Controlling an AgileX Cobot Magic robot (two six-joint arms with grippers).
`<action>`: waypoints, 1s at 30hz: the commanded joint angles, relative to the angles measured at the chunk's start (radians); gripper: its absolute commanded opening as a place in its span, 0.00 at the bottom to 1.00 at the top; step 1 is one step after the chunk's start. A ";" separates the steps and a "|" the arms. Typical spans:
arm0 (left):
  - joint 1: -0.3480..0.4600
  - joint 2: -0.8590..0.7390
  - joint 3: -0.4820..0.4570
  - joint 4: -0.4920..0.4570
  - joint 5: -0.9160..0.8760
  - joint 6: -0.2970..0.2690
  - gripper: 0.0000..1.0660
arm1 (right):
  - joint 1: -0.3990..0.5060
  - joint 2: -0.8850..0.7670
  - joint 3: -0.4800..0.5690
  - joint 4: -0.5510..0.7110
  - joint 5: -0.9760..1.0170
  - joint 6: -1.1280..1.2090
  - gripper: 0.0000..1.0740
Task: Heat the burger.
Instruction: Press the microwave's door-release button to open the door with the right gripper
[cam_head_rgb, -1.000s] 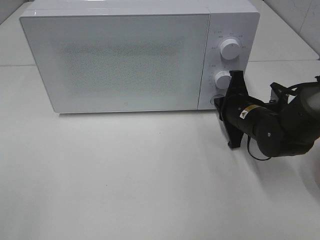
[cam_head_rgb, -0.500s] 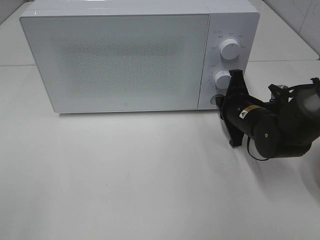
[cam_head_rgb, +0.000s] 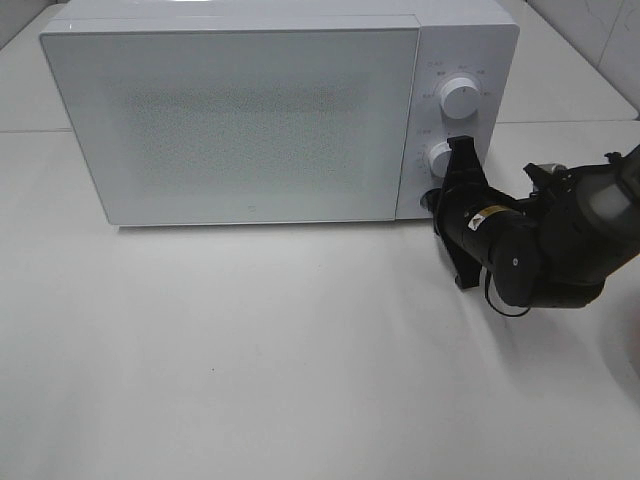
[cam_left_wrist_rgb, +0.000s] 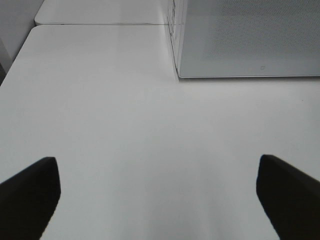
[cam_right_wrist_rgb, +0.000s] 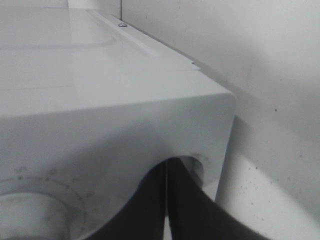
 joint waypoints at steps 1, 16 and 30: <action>0.003 -0.003 0.000 -0.004 0.002 -0.005 0.94 | -0.053 -0.019 -0.106 0.068 -0.339 -0.025 0.00; 0.003 -0.003 0.000 -0.004 0.002 -0.005 0.94 | -0.070 -0.022 -0.110 0.063 -0.329 -0.025 0.00; 0.003 -0.003 0.000 -0.004 0.002 -0.005 0.94 | -0.043 -0.078 0.007 0.014 -0.134 0.035 0.00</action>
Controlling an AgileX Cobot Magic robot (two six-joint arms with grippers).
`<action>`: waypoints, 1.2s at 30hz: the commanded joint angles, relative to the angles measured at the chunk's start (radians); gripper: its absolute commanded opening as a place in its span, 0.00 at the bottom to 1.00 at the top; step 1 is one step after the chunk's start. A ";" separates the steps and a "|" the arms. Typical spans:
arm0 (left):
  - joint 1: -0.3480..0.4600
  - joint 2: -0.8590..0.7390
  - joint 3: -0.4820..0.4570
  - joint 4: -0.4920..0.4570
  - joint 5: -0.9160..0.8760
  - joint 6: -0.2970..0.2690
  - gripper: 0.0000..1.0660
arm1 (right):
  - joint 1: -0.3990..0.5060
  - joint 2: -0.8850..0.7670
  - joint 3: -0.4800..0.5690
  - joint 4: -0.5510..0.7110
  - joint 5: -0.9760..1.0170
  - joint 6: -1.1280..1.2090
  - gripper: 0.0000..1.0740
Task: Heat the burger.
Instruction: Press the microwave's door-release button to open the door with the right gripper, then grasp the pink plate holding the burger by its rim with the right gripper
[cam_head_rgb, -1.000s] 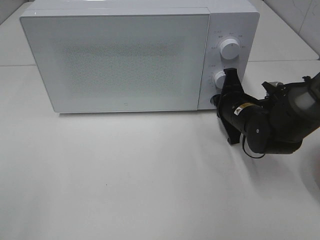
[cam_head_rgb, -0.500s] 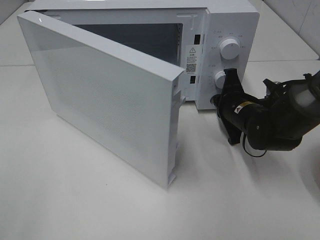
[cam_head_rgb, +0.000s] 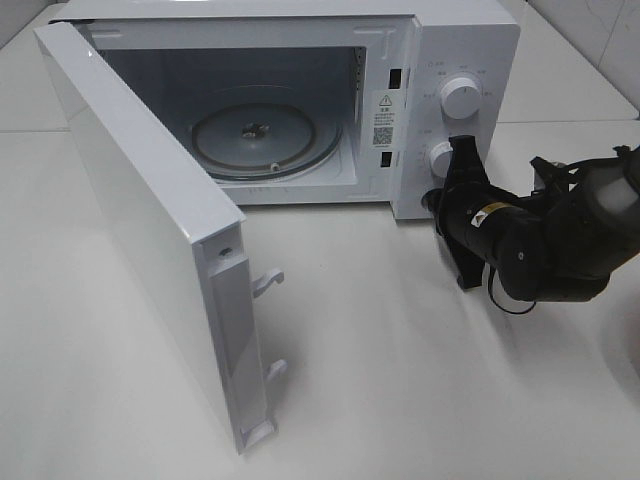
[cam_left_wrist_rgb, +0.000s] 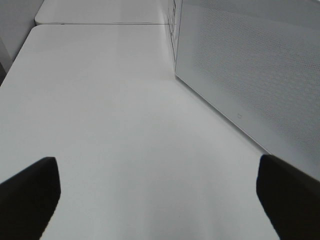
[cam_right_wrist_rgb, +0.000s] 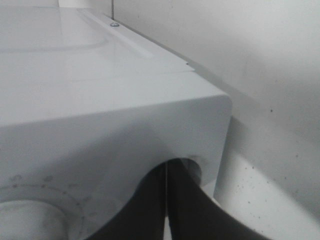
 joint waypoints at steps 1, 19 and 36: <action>0.003 -0.003 0.000 -0.005 0.001 -0.005 0.94 | -0.024 -0.063 0.004 0.040 -0.150 0.032 0.00; 0.003 -0.003 0.000 -0.004 0.001 -0.005 0.94 | -0.024 -0.199 0.153 -0.164 0.086 0.071 0.00; 0.003 -0.003 0.000 -0.004 0.001 -0.005 0.94 | -0.024 -0.482 0.190 -0.245 0.553 -0.282 0.03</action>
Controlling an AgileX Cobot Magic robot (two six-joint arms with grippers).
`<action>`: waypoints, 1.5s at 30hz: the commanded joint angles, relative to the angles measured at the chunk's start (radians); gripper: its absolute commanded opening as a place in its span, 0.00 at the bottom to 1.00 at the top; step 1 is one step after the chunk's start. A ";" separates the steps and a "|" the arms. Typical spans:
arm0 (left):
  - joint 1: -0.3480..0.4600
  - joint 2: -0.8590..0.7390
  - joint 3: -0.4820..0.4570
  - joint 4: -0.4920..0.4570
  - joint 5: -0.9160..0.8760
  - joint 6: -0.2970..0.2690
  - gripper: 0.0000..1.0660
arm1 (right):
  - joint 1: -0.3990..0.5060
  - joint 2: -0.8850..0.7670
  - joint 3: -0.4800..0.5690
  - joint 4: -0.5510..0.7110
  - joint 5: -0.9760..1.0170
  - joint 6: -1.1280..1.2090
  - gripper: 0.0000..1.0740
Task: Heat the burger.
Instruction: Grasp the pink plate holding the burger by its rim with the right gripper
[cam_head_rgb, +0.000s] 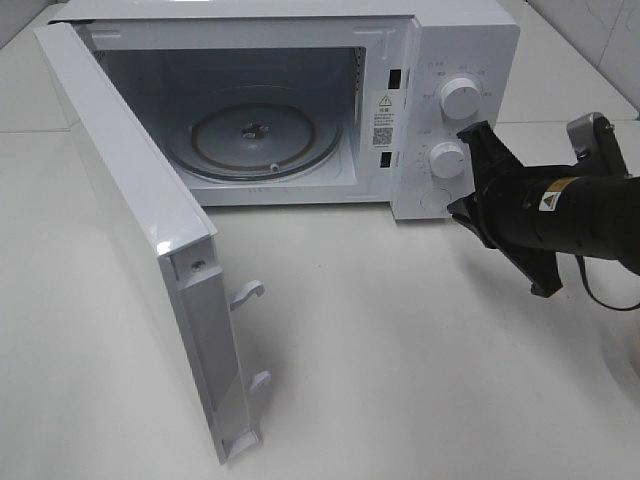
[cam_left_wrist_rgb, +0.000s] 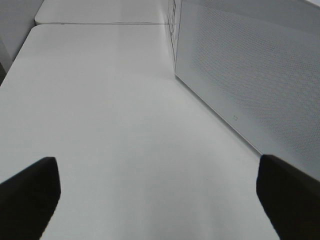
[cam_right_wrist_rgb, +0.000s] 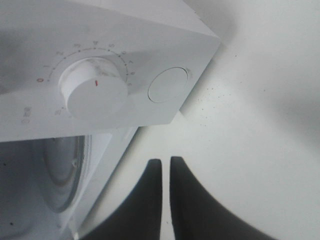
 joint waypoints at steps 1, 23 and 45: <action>0.003 -0.003 0.000 -0.004 0.001 -0.005 0.94 | -0.003 -0.074 -0.001 -0.012 0.131 -0.149 0.03; 0.003 -0.003 0.000 -0.004 0.001 -0.005 0.94 | -0.003 -0.326 -0.018 -0.006 0.575 -0.757 0.05; 0.003 -0.003 0.000 -0.004 0.001 -0.005 0.94 | -0.071 -0.374 -0.193 -0.176 1.248 -1.016 0.09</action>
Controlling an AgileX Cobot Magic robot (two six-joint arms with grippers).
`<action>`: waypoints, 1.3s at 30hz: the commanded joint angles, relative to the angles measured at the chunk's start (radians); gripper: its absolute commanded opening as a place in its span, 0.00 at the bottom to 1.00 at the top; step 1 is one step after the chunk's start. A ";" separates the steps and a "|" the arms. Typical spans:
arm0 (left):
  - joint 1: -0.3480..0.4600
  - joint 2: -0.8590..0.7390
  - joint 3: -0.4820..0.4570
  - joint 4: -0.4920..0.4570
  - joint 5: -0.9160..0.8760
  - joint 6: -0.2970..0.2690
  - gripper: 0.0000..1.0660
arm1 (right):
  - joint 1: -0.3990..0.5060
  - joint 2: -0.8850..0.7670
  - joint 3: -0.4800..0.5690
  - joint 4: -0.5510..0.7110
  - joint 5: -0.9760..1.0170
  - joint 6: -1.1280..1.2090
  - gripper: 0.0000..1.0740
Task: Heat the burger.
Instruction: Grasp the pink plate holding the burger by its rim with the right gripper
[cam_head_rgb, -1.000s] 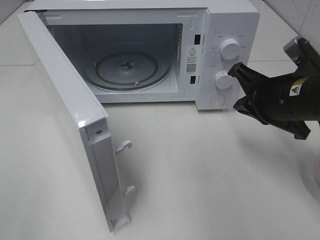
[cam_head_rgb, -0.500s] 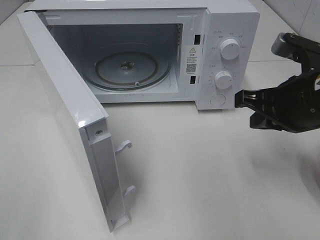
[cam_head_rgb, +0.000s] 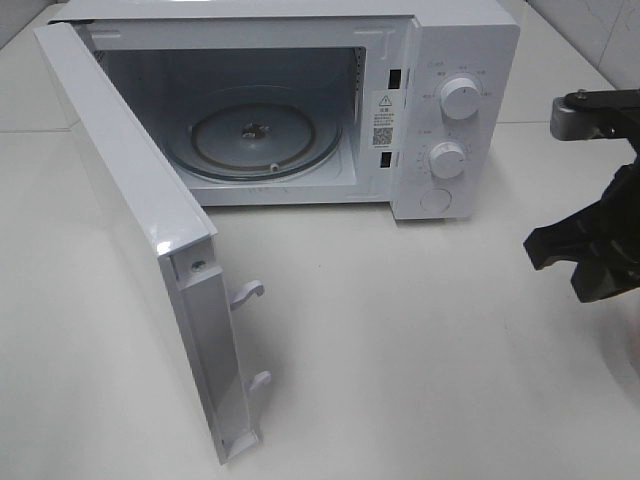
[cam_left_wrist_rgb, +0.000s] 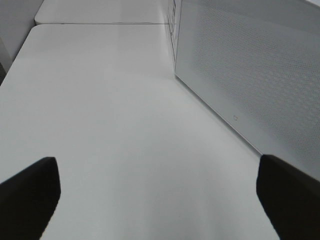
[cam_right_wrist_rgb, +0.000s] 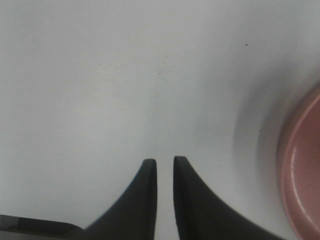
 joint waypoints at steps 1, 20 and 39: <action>0.003 -0.003 0.000 -0.004 0.001 -0.005 0.94 | -0.049 -0.004 -0.005 -0.017 0.020 -0.044 0.10; 0.003 -0.003 0.000 -0.004 0.001 -0.005 0.94 | -0.208 -0.004 -0.001 -0.093 0.025 -0.172 0.96; 0.003 -0.003 0.000 -0.004 0.001 -0.005 0.94 | -0.353 0.059 0.005 -0.133 0.023 -0.154 0.91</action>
